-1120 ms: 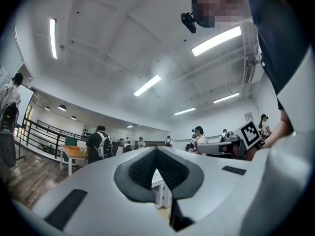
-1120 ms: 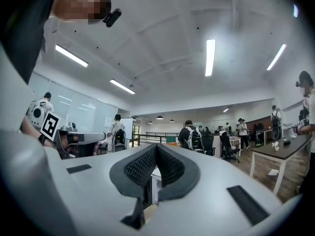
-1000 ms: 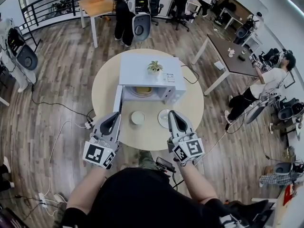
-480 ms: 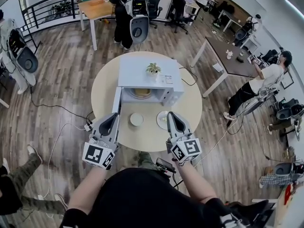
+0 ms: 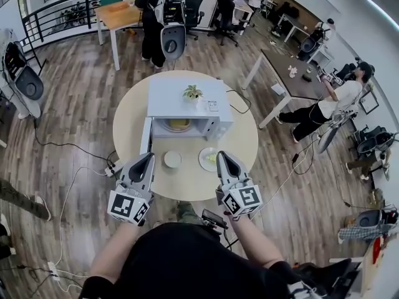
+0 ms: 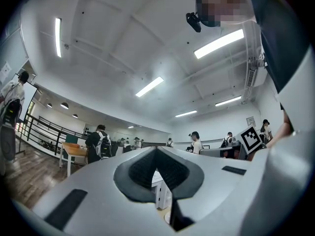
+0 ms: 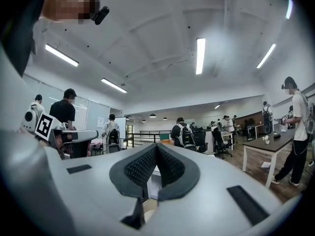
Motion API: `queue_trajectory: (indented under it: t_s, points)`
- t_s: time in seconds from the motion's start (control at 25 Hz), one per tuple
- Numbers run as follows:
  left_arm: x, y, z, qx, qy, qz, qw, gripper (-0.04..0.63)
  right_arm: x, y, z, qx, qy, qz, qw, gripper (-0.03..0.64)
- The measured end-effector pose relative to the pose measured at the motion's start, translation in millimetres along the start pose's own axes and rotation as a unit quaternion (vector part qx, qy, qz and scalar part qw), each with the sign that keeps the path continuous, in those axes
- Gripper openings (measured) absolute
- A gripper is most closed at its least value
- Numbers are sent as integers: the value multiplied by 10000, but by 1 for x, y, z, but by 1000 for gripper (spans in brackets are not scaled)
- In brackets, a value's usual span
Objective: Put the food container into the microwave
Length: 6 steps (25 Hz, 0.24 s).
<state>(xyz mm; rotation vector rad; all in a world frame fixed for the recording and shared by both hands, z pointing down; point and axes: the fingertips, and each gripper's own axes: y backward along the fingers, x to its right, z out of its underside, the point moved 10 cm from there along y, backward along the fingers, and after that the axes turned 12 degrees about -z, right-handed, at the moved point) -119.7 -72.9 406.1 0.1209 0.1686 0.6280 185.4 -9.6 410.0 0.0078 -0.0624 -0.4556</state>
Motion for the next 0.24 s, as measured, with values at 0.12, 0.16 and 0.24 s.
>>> queue_trajectory:
  t_s: [0.12, 0.16, 0.24]
  points:
    - [-1, 0, 0, 20, -6, -4, 10000, 18, 0, -2, -1, 15, 38, -43, 10000, 14]
    - [-1, 0, 0, 23, -13, -2, 10000, 19, 0, -2, -1, 10, 34, -46, 10000, 14]
    - [-1, 0, -1, 23, -36, 8, 10000, 18, 0, -3, -3, -9, 27, -59, 10000, 14]
